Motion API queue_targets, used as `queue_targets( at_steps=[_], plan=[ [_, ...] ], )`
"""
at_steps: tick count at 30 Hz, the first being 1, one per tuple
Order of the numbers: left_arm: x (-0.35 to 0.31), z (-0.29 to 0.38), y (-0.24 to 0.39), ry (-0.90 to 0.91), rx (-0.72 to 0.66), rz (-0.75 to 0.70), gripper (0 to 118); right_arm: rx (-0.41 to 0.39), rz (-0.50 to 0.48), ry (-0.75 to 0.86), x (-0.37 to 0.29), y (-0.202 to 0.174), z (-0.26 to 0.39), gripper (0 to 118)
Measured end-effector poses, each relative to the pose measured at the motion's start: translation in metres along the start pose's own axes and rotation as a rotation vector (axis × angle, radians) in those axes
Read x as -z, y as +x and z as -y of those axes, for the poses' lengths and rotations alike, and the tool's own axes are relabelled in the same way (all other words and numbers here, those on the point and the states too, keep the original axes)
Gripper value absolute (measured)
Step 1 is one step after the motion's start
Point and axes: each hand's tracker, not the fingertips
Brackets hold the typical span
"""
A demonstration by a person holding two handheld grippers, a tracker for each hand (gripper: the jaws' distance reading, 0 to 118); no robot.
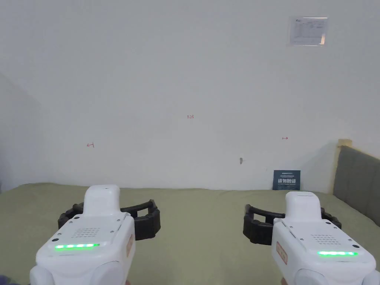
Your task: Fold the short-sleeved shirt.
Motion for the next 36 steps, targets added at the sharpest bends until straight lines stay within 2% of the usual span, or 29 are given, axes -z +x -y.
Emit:
queue_targets(
  at_steps=[12,19,36],
  plan=[
    [0.002,0.0,0.003,0.015,0.037,-0.003,118,-0.041,0.019,0.03,0.0,-0.004,0.004,117],
    [-0.003,-0.001,0.008,0.029,0.062,-0.009,118,-0.006,-0.01,0.016,0.001,-0.003,0.0,118],
    [-0.007,0.001,0.012,0.041,0.062,-0.015,118,-0.031,0.003,0.011,0.0,-0.001,-0.001,118]
  ],
)
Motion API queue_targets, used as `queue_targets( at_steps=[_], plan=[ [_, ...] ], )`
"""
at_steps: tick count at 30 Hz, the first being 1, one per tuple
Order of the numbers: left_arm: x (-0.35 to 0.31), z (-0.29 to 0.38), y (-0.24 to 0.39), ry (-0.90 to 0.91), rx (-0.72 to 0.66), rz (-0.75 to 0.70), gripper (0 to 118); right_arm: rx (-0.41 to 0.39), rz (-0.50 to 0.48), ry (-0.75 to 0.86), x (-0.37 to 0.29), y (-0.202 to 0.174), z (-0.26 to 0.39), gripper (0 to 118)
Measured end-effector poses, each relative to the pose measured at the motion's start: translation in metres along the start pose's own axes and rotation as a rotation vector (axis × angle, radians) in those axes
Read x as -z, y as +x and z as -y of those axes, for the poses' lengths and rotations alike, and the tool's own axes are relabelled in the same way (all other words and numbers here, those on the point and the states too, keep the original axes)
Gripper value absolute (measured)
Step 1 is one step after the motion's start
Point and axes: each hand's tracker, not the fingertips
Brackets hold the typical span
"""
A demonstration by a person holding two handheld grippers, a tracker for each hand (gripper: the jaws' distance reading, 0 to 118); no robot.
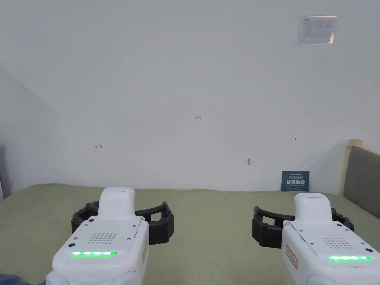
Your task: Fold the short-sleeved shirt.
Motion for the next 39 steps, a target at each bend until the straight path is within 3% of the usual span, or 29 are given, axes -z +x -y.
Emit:
queue_targets(
  at_steps=[6,9,10,11,12,13,14,15,18,20,24,27,31,36,39],
  plan=[
    [0.002,0.001,-0.002,-0.014,-0.004,-0.015,118,-0.007,-0.008,-0.008,0.0,-0.001,0.002,117],
    [0.002,0.001,-0.003,-0.038,0.008,0.003,118,-0.007,-0.008,-0.035,-0.001,-0.002,0.004,107],
    [0.001,0.001,-0.004,-0.05,-0.004,0.052,114,0.006,-0.01,-0.048,-0.001,-0.002,0.004,78],
    [0.001,0.001,-0.005,-0.054,-0.018,0.059,89,0.016,-0.022,-0.063,-0.001,-0.002,0.005,38],
    [0.001,0.001,-0.004,-0.058,-0.013,0.058,54,0.019,-0.019,-0.06,-0.001,-0.002,0.005,11],
    [-0.001,0.0,-0.002,-0.052,0.001,0.065,31,0.023,0.001,-0.061,0.001,-0.003,0.006,0],
    [-0.002,0.0,0.001,-0.037,0.009,0.051,31,0.036,0.036,-0.06,0.004,-0.001,0.008,0],
    [-0.002,-0.001,0.002,0.001,-0.002,-0.028,1,0.046,0.03,-0.06,0.006,0.003,0.009,0],
    [-0.001,-0.006,0.002,-0.052,-0.028,0.06,0,0.068,0.01,-0.079,0.007,0.01,0.01,0],
    [-0.001,-0.007,0.004,-0.046,-0.015,0.052,0,0.011,0.027,-0.075,0.008,0.01,0.013,0],
    [0.002,-0.006,0.006,-0.048,-0.008,0.053,0,0.0,0.029,-0.08,0.009,0.011,0.015,0],
    [0.004,-0.003,0.004,-0.055,0.0,0.043,0,-0.051,0.042,-0.076,0.011,0.004,0.016,0],
    [0.006,-0.001,-0.019,-0.077,-0.013,0.007,0,-0.021,0.0,-0.104,0.018,-0.009,0.016,0],
    [-0.008,0.002,-0.08,-0.091,-0.007,-0.144,0,-0.041,-0.1,-0.098,0.037,-0.06,0.014,0],
    [-0.028,-0.001,-0.127,-0.088,0.0,-0.277,0,-0.091,-0.235,-0.073,0.041,-0.122,0.014,0]
  ],
)
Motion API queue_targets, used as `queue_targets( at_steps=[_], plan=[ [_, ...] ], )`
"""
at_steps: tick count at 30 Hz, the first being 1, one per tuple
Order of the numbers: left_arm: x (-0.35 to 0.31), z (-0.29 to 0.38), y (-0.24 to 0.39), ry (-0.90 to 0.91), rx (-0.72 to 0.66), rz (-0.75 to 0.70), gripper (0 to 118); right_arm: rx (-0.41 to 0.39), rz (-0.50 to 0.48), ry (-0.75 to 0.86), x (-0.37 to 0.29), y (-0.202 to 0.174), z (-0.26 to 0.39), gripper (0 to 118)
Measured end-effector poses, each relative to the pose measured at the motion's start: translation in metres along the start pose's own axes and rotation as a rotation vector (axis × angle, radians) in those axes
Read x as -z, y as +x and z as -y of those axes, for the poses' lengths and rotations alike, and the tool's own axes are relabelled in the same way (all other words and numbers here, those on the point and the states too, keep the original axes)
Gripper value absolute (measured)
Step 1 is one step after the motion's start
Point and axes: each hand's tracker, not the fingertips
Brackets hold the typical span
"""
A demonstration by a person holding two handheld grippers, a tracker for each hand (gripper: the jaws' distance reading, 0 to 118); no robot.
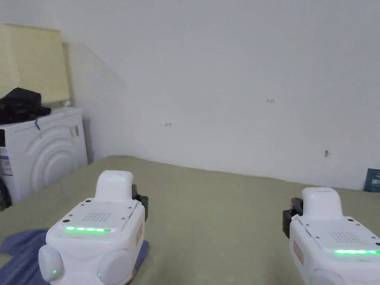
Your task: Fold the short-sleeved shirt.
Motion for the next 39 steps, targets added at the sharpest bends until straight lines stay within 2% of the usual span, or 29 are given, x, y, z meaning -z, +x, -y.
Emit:
queue_targets(
  at_steps=[4,7,10,15,22,31,37,39],
  plan=[
    [-0.014,0.005,-0.07,0.001,0.001,-0.164,0,0.014,-0.2,0.011,0.016,-0.082,-0.009,0],
    [-0.028,0.009,-0.111,-0.012,-0.006,-0.248,0,0.013,-0.292,0.025,0.021,-0.13,-0.014,0],
    [-0.036,0.013,-0.141,-0.025,0.001,-0.315,0,0.014,-0.355,0.028,0.023,-0.163,-0.019,0],
    [-0.039,0.021,-0.167,-0.045,-0.01,-0.358,0,0.022,-0.397,0.026,0.027,-0.197,-0.021,0],
    [-0.03,0.032,-0.178,-0.06,-0.02,-0.366,0,0.016,-0.427,0.002,0.04,-0.212,-0.014,0],
    [0.033,0.059,-0.182,-0.144,-0.082,-0.294,0,-0.001,-0.39,-0.046,0.058,-0.203,0.011,0],
    [0.136,0.122,-0.184,-0.398,-0.139,-0.168,0,0.001,-0.368,-0.168,0.082,-0.191,0.06,0],
    [0.17,0.145,-0.181,-0.49,-0.118,-0.151,0,0.002,-0.359,-0.202,0.086,-0.185,0.077,0]
  ],
)
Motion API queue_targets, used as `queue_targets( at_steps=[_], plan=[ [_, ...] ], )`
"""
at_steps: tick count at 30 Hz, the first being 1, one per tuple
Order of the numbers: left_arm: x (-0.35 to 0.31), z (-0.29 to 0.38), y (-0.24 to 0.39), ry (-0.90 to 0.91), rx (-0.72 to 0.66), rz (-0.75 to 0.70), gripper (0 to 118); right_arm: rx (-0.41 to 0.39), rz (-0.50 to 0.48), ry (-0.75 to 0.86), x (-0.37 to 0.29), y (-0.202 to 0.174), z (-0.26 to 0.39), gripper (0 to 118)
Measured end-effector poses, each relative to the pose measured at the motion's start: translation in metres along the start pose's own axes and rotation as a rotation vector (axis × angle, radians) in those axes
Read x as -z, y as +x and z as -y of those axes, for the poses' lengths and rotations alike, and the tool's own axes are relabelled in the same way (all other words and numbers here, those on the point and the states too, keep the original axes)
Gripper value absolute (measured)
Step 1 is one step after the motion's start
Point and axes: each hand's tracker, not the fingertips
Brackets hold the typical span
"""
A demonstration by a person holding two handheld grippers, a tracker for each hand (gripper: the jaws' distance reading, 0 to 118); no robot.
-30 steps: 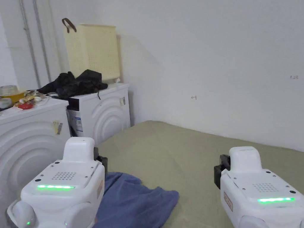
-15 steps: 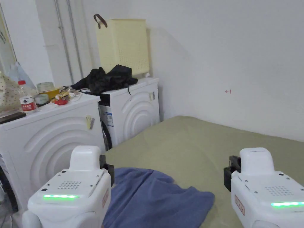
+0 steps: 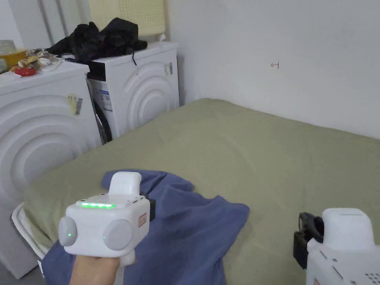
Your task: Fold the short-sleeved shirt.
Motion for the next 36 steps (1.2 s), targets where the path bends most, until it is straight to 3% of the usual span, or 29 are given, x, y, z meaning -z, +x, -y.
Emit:
queue_targets(
  at_steps=[6,7,8,9,10,11,18,19,21,22,23,25,27,31,32,34,36],
  plan=[
    [0.099,0.007,0.014,-0.213,0.043,0.046,1,0.0,0.016,-0.103,0.006,0.019,0.046,0],
    [0.109,0.007,0.016,-0.242,0.038,0.065,12,-0.006,0.028,-0.116,0.005,0.021,0.052,0],
    [0.116,0.006,0.019,-0.265,0.05,0.08,40,-0.007,0.031,-0.127,0.005,0.023,0.057,0],
    [0.125,0.007,0.022,-0.297,0.073,0.09,83,-0.006,0.033,-0.135,0.004,0.024,0.061,0],
    [0.137,0.008,0.025,-0.35,0.1,0.102,116,-0.001,0.039,-0.145,0.003,0.026,0.064,0],
    [0.145,0.012,0.028,-0.363,0.108,0.112,116,0.004,0.042,-0.156,0.002,0.027,0.068,0],
    [0.18,0.037,0.051,-0.478,0.154,0.067,113,0.014,0.053,-0.205,-0.007,0.034,0.083,0],
    [0.177,0.035,0.051,-0.458,0.151,0.069,107,0.017,0.05,-0.208,-0.011,0.035,0.084,0],
    [0.163,0.03,0.053,-0.449,0.146,0.075,71,0.021,0.059,-0.214,-0.022,0.04,0.084,0],
    [0.155,0.027,0.055,-0.437,0.144,0.092,17,0.027,0.061,-0.213,-0.029,0.043,0.085,0],
    [0.148,0.022,0.058,-0.421,0.155,0.085,2,0.035,0.062,-0.216,-0.038,0.048,0.086,0],
    [0.138,0.017,0.062,-0.378,0.211,0.011,2,0.045,0.081,-0.218,-0.053,0.056,0.087,0],
    [0.126,0.01,0.068,-0.396,0.236,0.047,2,0.06,0.112,-0.21,-0.073,0.068,0.089,0],
    [0.024,-0.017,0.106,-0.307,0.242,0.089,2,0.093,0.185,-0.198,-0.117,0.098,0.092,0],
    [0.063,-0.016,0.1,-0.3,0.262,0.085,1,0.098,0.203,-0.194,-0.126,0.106,0.093,0],
    [0.048,-0.023,0.119,-0.26,0.343,0.082,1,0.124,0.24,-0.183,-0.146,0.121,0.095,0],
    [0.033,-0.032,0.142,-0.226,0.332,0.133,1,0.146,0.265,-0.171,-0.164,0.134,0.097,0]
  ],
)
